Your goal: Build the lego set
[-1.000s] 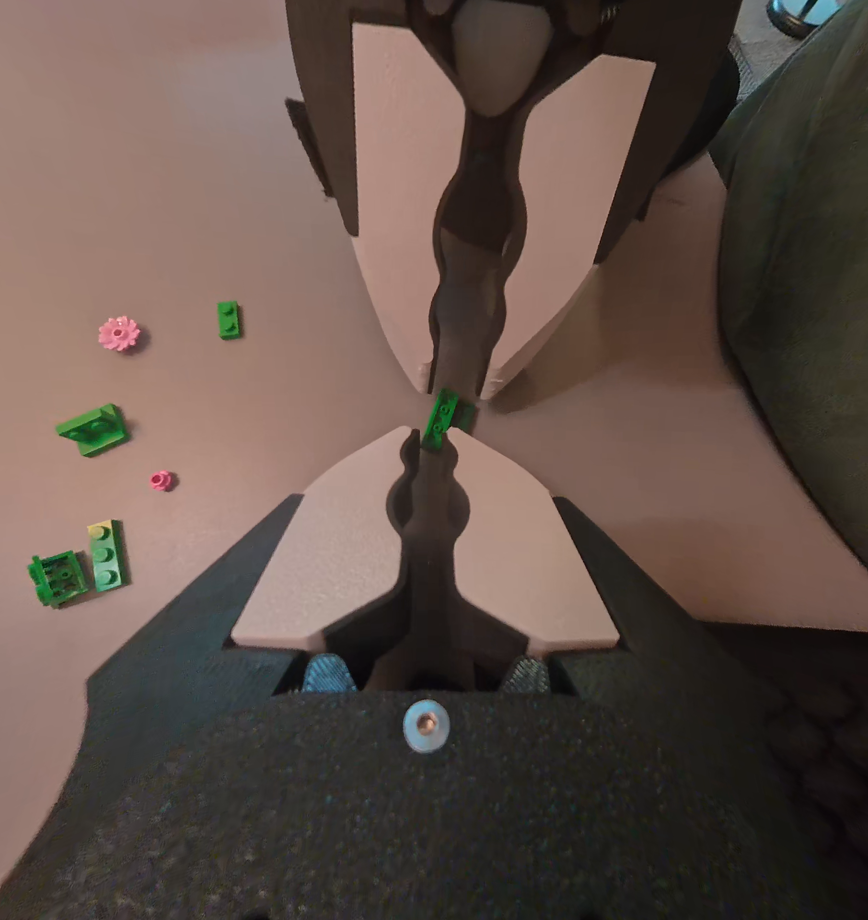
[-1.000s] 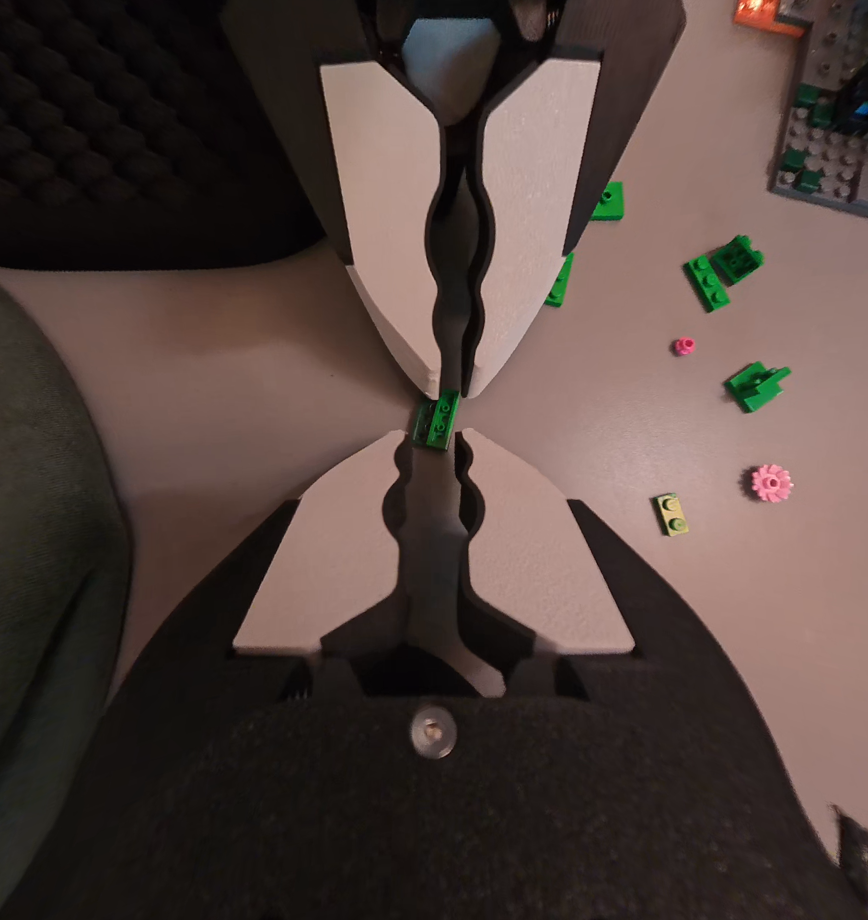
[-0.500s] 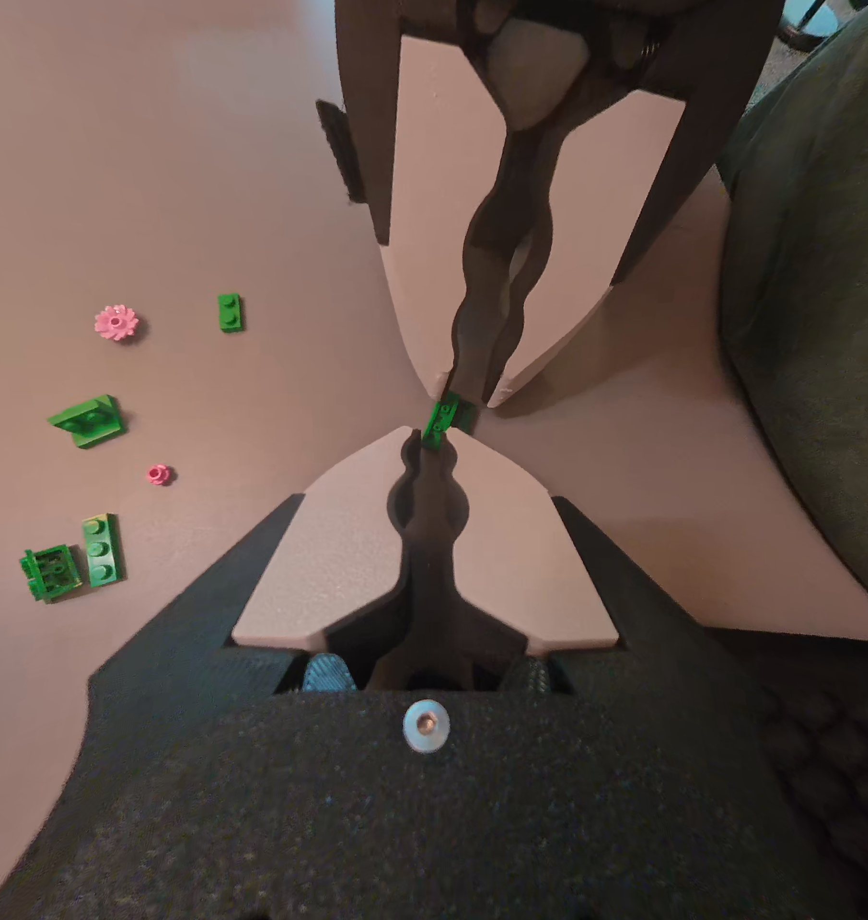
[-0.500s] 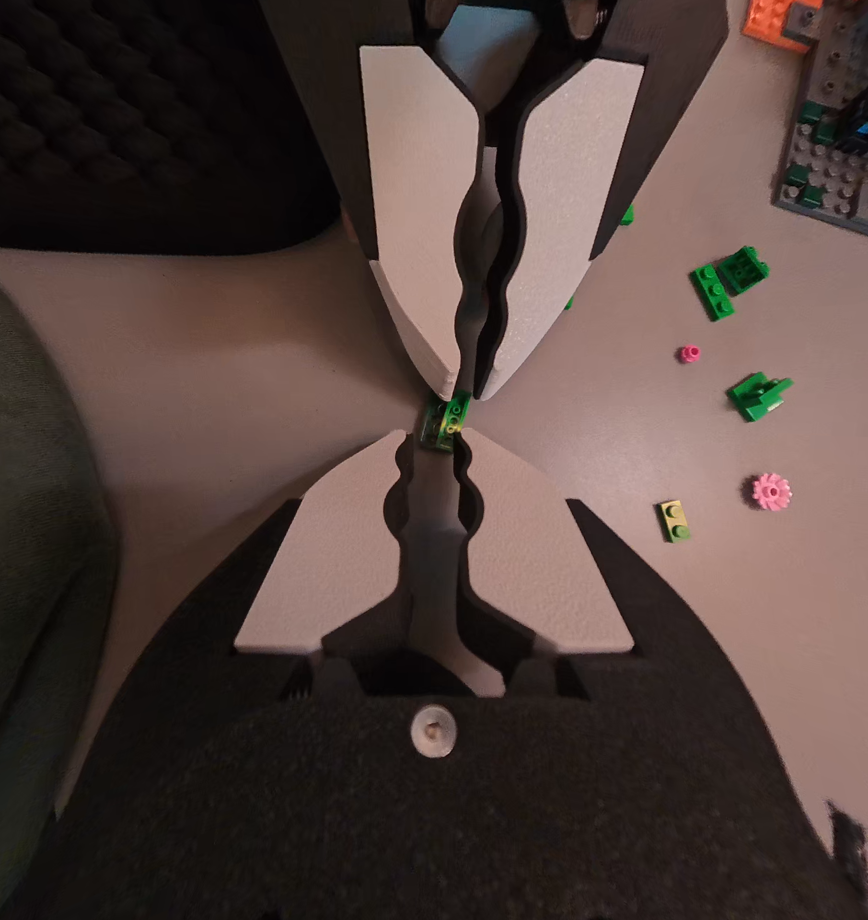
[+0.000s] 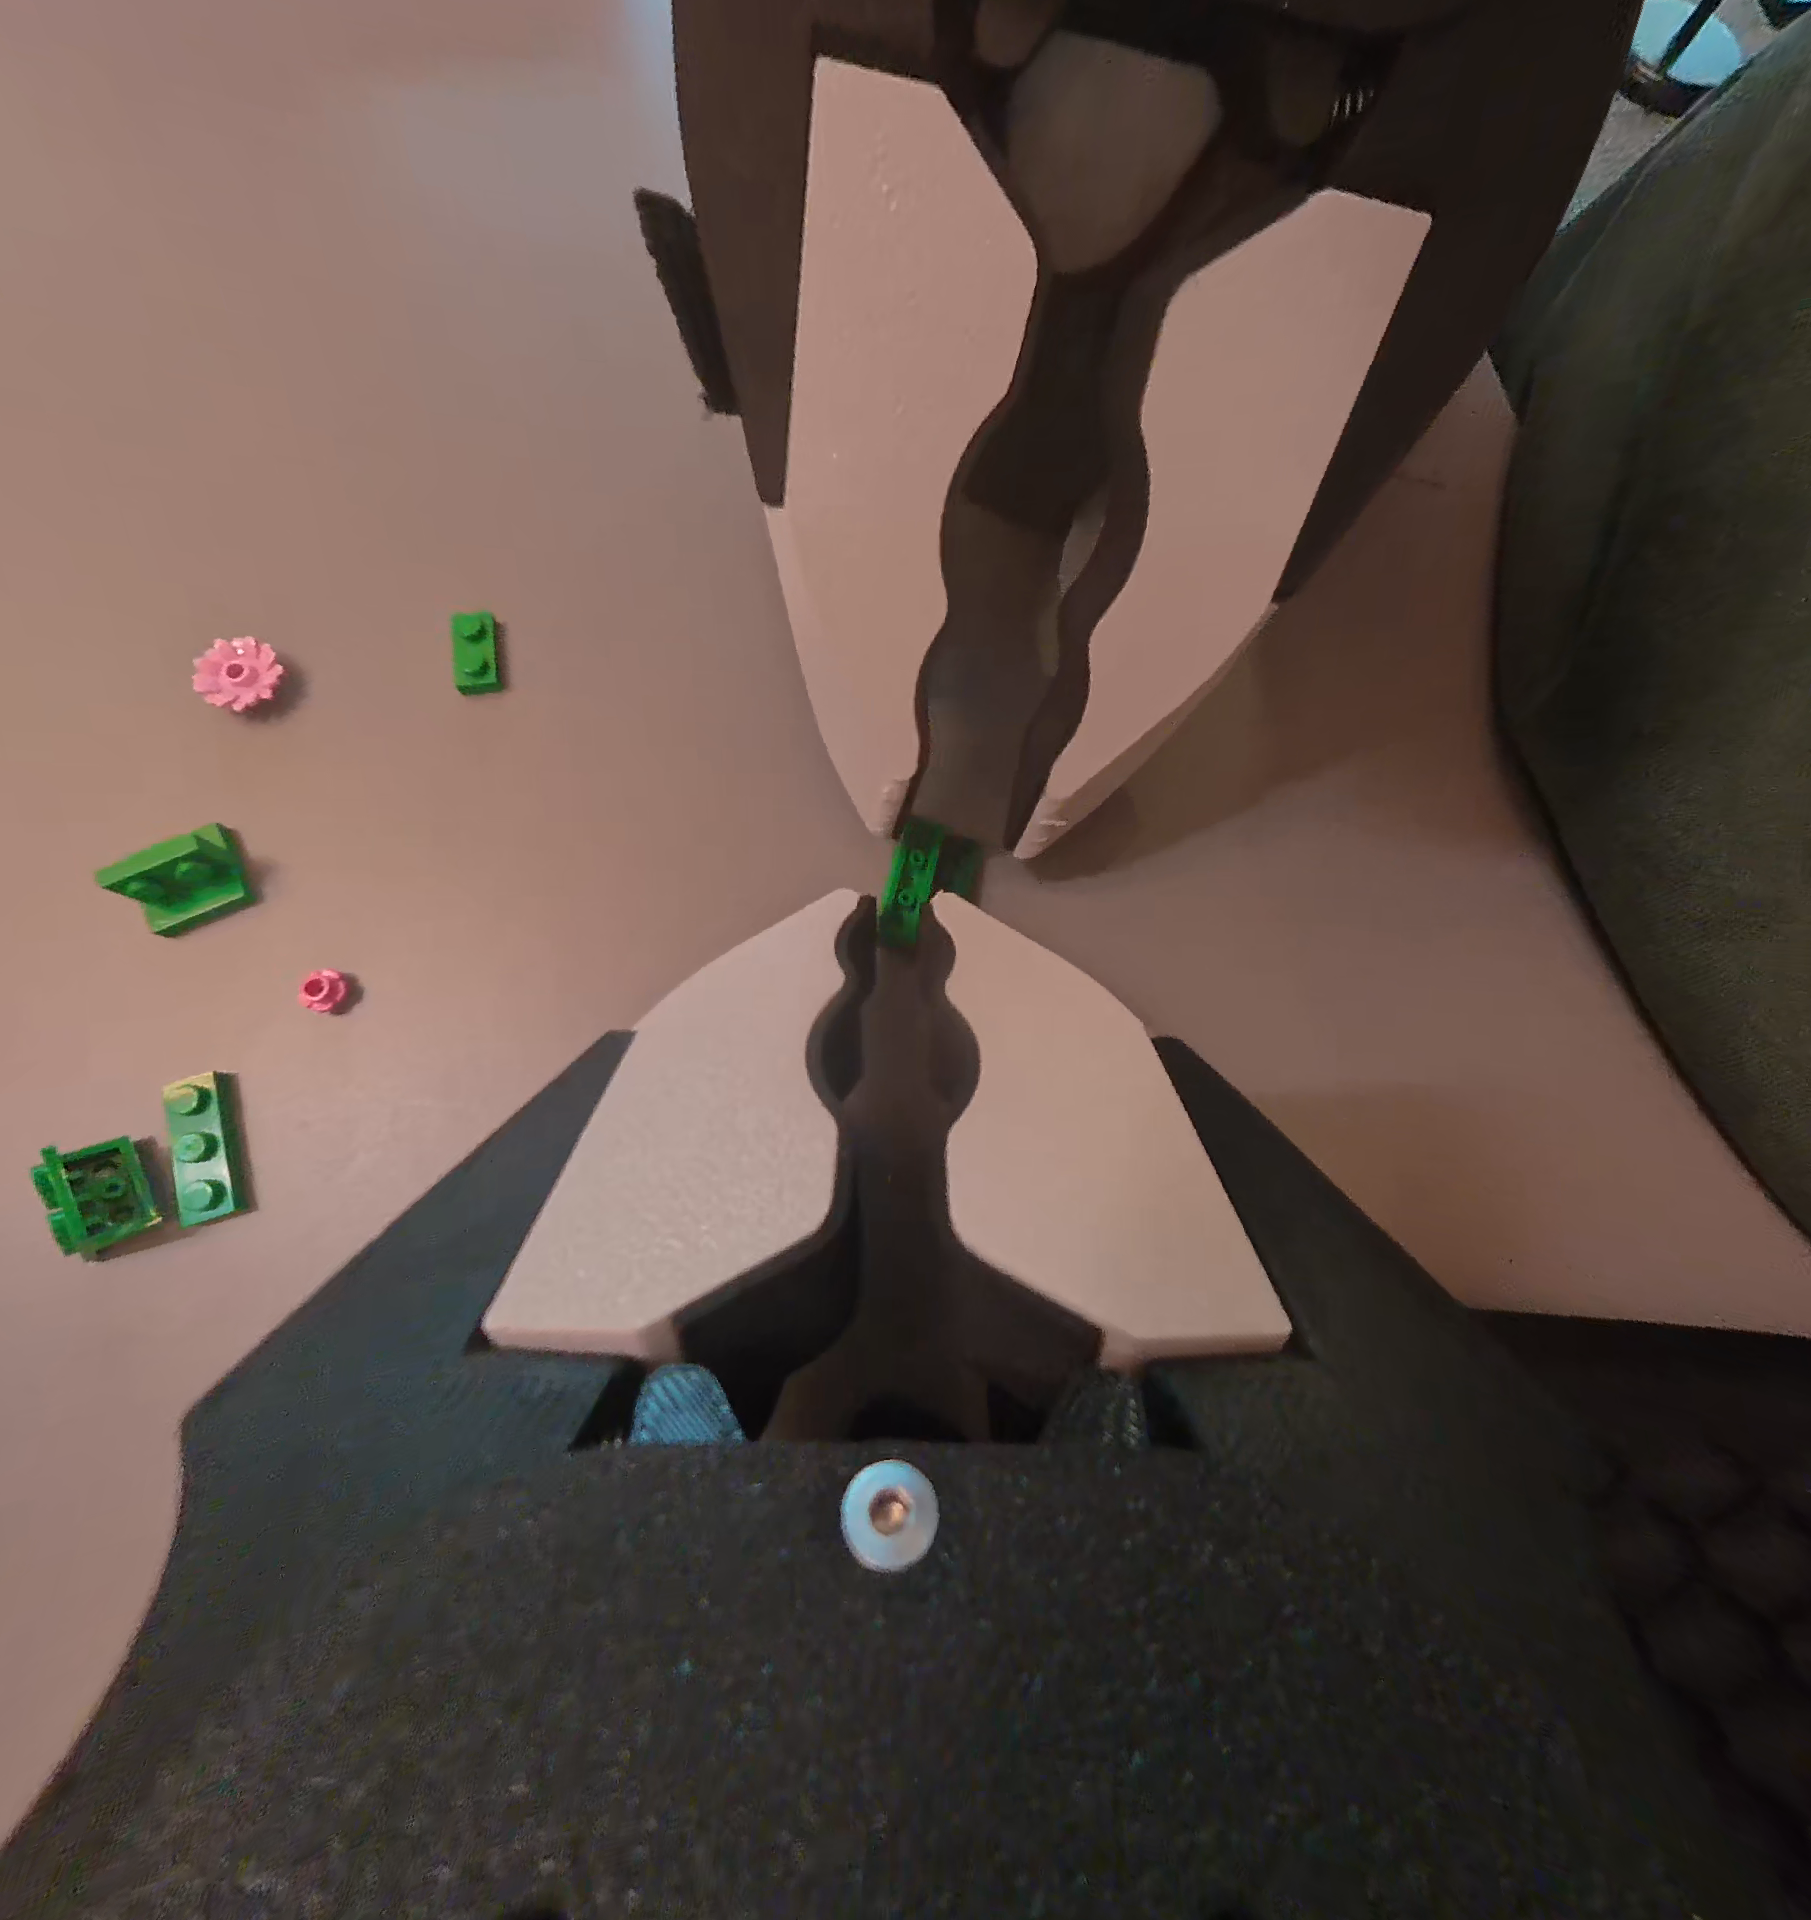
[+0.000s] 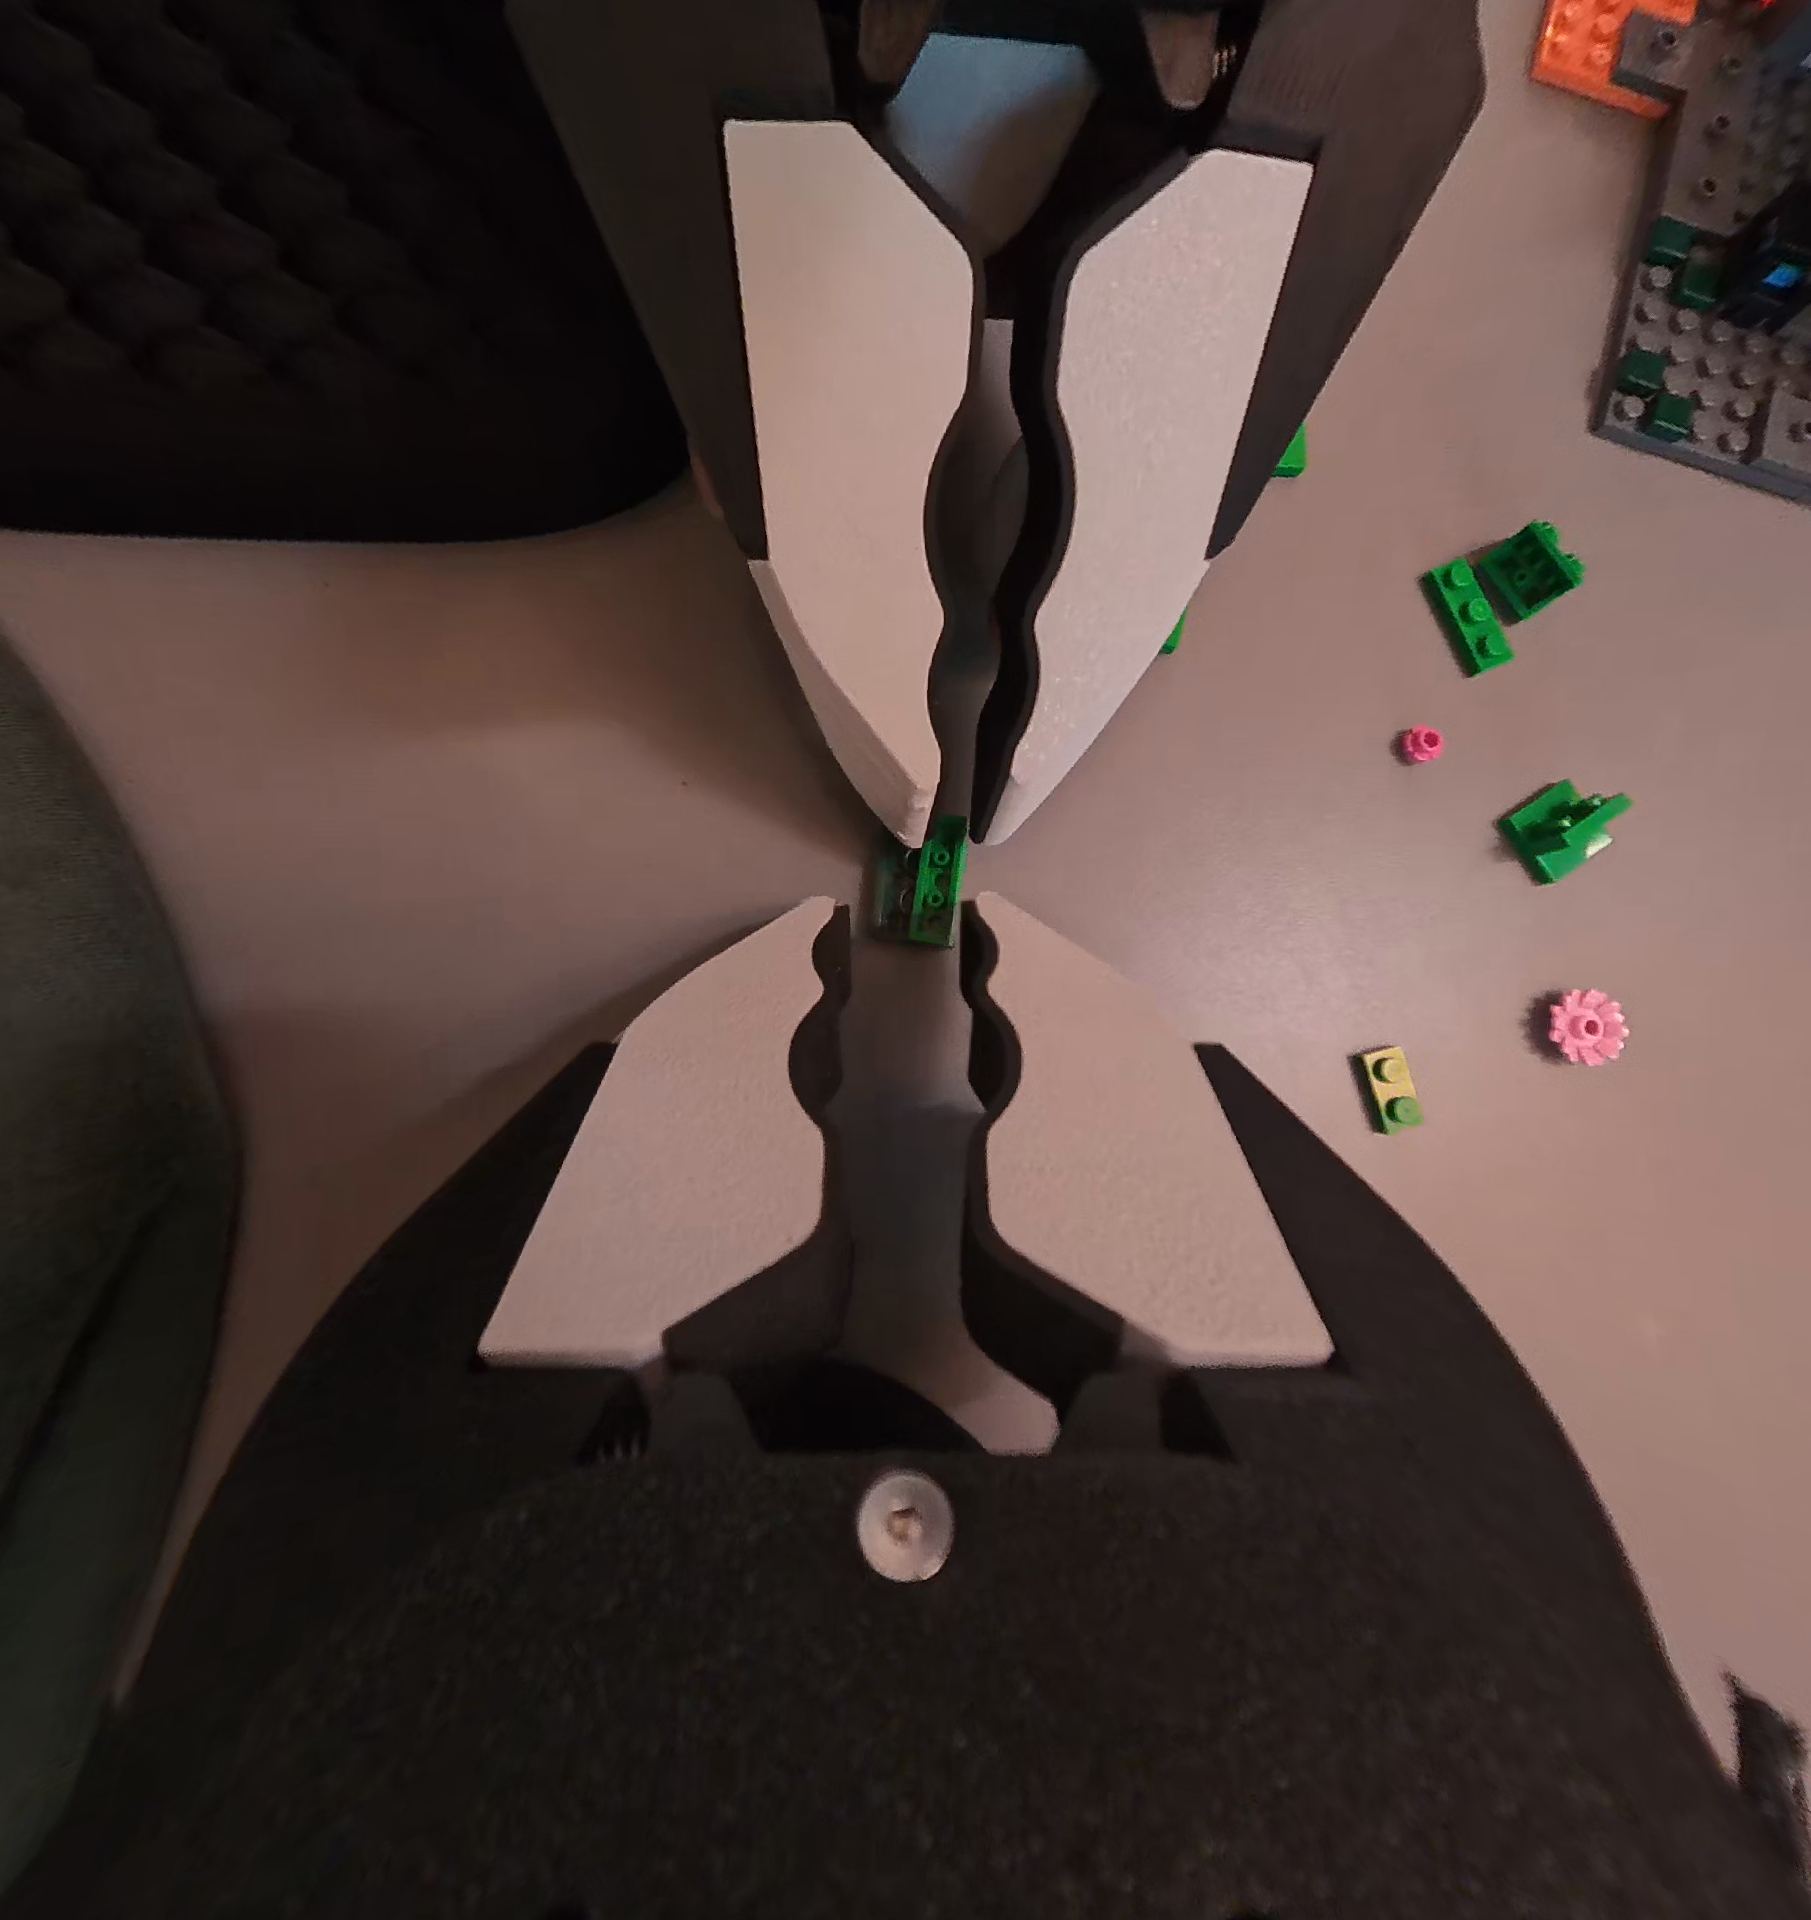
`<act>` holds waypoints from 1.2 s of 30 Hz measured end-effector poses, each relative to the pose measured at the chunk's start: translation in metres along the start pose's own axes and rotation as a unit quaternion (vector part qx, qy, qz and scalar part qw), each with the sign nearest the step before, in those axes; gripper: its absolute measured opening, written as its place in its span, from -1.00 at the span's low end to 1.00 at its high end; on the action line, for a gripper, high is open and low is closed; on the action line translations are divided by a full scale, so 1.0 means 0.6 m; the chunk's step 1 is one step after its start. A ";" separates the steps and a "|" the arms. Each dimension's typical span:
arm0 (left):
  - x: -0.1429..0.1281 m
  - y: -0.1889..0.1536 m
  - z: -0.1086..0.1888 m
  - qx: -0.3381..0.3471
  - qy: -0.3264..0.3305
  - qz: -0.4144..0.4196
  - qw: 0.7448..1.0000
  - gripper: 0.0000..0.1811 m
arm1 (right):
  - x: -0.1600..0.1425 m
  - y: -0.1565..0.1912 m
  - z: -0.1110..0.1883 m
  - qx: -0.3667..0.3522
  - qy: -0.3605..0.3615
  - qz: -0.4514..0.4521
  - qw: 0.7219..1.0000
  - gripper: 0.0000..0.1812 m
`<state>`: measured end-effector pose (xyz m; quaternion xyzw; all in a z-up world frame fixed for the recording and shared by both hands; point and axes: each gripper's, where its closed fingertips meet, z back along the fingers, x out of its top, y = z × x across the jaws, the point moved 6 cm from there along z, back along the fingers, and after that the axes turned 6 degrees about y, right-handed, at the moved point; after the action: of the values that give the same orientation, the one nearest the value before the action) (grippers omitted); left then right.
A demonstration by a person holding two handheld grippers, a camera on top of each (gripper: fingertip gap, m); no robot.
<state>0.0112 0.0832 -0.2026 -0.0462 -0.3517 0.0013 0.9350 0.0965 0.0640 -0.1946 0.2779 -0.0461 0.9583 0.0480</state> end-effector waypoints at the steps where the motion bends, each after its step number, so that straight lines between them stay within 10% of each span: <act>1: 0.000 0.000 0.000 0.000 0.000 0.000 1.000 -0.92 | 0.000 0.000 -0.001 0.000 0.002 -0.001 1.000 -0.77; 36: 0.013 -0.039 0.047 0.049 -0.136 0.007 0.990 -0.81 | 0.044 -0.012 0.047 0.090 -0.056 0.054 0.993 -0.83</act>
<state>-0.0023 0.0628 -0.1746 -0.0018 -0.4743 0.0317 0.8798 0.0899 0.0696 -0.1562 0.3319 0.0229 0.9425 -0.0321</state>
